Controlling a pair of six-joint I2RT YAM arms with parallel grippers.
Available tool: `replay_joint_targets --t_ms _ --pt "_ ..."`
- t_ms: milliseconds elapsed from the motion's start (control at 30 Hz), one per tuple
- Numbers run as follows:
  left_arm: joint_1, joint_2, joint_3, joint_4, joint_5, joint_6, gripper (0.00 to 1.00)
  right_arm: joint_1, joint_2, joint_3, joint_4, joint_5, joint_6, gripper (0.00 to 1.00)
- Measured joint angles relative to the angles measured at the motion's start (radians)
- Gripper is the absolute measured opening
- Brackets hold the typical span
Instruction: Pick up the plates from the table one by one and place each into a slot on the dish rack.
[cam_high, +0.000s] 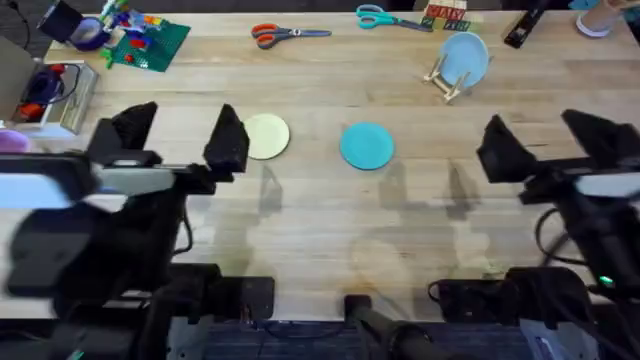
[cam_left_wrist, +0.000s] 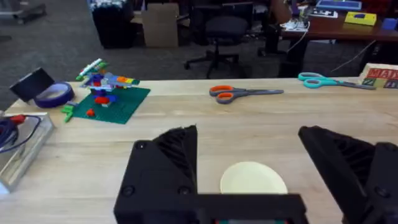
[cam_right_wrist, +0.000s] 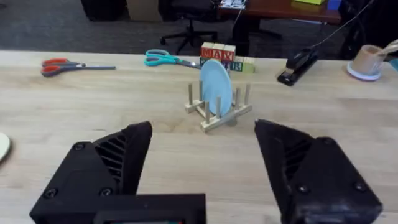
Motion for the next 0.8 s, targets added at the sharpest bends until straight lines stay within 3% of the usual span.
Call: replay_joint_targets --t_ms 200,400,800 --pt "0.0 0.051 0.235 -0.263 0.0 -0.069 0.993 0.0 0.003 0.17 -0.132 0.0 0.0 0.994" --pt "0.0 0.214 0.48 -0.456 0.024 -0.118 0.993 0.0 0.082 0.335 -0.217 0.0 0.0 0.995" --pt "0.0 0.68 0.984 -0.837 0.051 -0.136 0.993 0.0 0.473 0.654 -0.436 -0.005 0.0 0.993"
